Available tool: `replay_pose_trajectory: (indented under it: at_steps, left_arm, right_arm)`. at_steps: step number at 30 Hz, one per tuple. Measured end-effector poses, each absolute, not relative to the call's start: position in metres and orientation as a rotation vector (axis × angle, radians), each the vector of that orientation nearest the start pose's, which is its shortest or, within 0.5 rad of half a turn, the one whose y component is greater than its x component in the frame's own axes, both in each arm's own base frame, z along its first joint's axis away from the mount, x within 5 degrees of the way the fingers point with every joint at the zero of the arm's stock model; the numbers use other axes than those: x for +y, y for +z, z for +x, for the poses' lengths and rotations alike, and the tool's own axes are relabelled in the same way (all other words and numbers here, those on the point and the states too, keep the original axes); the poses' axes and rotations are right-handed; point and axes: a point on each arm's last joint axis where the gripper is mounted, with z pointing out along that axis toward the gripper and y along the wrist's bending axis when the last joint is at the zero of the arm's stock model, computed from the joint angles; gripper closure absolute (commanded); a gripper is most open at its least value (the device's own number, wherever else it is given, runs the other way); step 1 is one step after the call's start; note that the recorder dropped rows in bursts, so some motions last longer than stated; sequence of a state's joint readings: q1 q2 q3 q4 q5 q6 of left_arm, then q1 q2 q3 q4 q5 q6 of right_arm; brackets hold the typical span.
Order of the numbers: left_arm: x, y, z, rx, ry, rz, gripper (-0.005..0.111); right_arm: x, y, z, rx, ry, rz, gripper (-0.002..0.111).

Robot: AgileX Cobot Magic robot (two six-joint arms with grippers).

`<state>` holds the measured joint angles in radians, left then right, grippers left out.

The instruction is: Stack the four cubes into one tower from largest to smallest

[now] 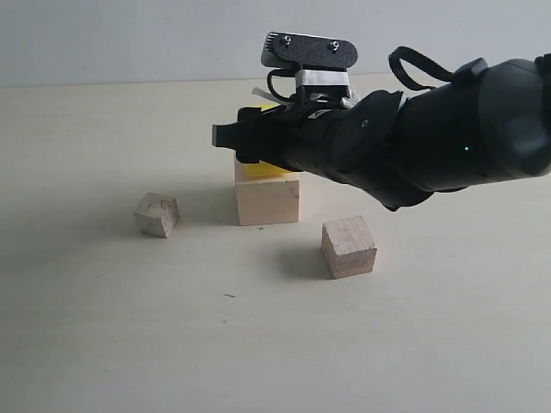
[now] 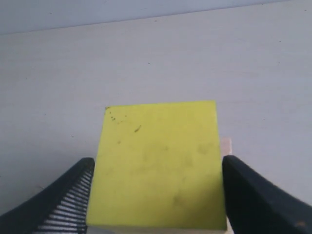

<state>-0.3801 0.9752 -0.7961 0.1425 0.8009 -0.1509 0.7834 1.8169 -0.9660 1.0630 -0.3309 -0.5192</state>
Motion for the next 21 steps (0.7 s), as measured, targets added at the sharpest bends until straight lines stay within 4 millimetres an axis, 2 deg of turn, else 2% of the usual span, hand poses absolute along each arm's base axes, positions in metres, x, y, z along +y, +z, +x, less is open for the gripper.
replay_pose_trajectory:
  at_steps: [3, 6, 9, 16, 18, 21]
  left_arm:
    - [-0.0590, 0.3070, 0.1727, 2.427, -0.064, 0.357, 0.104]
    - [-0.0590, 0.3070, 0.1727, 2.427, -0.064, 0.357, 0.104]
    - [-0.0590, 0.3070, 0.1727, 2.427, -0.064, 0.357, 0.104]
    - [-0.0590, 0.3070, 0.1727, 2.427, -0.064, 0.357, 0.104]
    - [-0.0590, 0.3070, 0.1727, 2.427, -0.064, 0.357, 0.104]
    - [-0.0590, 0.3070, 0.1727, 2.427, -0.064, 0.357, 0.104]
  right_arm:
    - [0.2461, 0.1807, 0.2836, 2.172, 0.446, -0.118, 0.108]
    - [0.2461, 0.1807, 0.2836, 2.172, 0.446, -0.118, 0.101]
    - [0.2461, 0.1807, 0.2836, 2.172, 0.446, -0.118, 0.087]
    - [0.2465, 0.1810, 0.2837, 2.166, 0.441, -0.139, 0.045]
    - [0.2465, 0.1811, 0.2837, 2.165, 0.440, -0.141, 0.038]
    - [0.2466, 0.1811, 0.2837, 2.165, 0.440, -0.143, 0.036]
